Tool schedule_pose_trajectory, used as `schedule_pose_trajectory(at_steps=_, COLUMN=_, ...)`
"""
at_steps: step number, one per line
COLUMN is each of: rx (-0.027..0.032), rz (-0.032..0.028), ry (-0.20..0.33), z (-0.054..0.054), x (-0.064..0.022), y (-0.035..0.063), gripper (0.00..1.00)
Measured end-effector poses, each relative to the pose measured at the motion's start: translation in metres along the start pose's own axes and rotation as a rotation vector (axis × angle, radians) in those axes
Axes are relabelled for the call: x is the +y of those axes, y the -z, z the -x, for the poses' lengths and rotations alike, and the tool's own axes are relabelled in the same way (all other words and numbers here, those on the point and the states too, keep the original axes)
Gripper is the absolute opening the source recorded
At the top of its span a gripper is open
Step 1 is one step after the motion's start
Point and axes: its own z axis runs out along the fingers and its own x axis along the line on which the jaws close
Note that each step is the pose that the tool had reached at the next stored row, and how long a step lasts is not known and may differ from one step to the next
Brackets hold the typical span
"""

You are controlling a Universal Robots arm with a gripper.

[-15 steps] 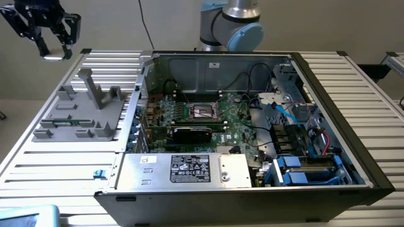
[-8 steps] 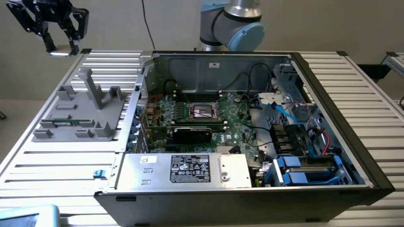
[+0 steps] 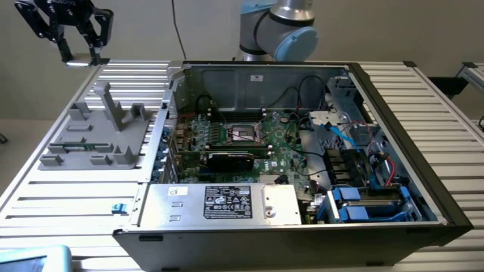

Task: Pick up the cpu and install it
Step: 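Pick up the cpu and move it towards the insertion slot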

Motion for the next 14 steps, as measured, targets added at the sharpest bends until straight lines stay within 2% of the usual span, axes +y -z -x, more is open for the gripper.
schedule_pose_trajectory(at_steps=4, rx=-0.0022, rz=-0.0009, ry=0.001, z=0.006, x=-0.0007, y=0.0010, gripper=0.55)
schedule_pose_trajectory(at_steps=10, rx=-0.0022, rz=-0.0010, ry=0.001, z=0.006, x=-0.0007, y=0.0011, gripper=0.55)
schedule_pose_trajectory(at_steps=14, rx=-0.0023, rz=-0.0010, ry=0.001, z=0.022, x=-0.0014, y=0.0038, gripper=0.55)
